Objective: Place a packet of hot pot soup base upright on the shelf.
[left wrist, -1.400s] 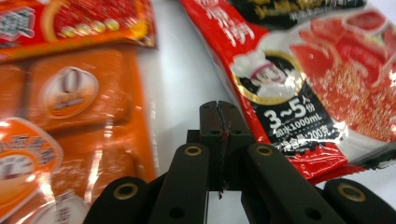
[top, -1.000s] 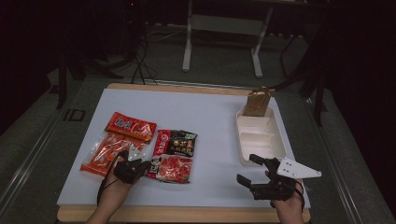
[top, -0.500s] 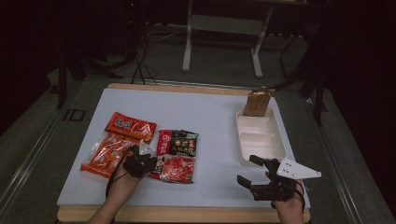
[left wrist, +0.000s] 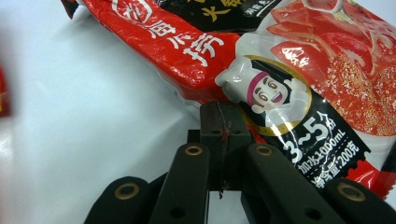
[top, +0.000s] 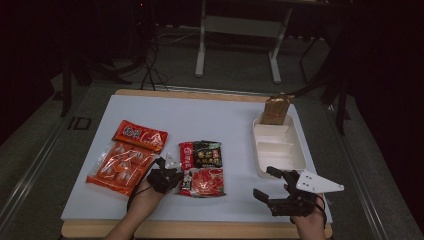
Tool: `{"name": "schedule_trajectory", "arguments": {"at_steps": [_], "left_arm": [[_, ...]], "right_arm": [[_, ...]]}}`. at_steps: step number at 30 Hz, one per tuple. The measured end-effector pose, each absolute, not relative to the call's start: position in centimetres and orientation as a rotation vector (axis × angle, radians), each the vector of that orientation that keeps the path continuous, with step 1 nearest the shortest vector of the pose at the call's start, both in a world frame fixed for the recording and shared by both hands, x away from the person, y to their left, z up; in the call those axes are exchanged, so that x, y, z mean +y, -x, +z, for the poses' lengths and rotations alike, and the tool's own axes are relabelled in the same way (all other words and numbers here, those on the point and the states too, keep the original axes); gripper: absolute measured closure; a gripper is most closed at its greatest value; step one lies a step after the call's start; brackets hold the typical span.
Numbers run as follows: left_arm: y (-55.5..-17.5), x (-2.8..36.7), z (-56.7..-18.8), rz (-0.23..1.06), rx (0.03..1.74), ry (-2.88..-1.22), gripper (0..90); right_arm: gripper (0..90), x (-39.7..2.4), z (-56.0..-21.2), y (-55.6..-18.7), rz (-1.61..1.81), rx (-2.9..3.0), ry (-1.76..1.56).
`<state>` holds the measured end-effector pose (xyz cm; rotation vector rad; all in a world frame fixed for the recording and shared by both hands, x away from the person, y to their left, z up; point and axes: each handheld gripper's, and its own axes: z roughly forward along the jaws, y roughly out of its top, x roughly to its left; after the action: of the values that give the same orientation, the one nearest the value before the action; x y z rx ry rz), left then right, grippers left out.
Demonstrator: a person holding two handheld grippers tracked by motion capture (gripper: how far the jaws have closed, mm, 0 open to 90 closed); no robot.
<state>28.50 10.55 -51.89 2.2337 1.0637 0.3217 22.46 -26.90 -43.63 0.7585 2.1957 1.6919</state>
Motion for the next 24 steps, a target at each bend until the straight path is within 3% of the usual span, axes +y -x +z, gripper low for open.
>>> {"name": "schedule_trajectory", "arguments": {"at_steps": [7,10,24], "left_arm": [[-28.8,9.6,-52.1,0.358,1.063,-2.229,90.0],[-29.1,10.3,-52.1,0.316,1.093,-2.202,90.0],[-29.9,11.6,-49.2,0.337,1.107,-2.071,90.0]], "right_arm": [[14.7,-26.9,-43.7,-22.5,1.69,2.2,-0.757],[14.7,-27.1,-43.7,-22.5,1.689,2.194,-0.757],[14.8,-27.3,-43.6,-22.3,1.679,2.186,-0.737]]}}
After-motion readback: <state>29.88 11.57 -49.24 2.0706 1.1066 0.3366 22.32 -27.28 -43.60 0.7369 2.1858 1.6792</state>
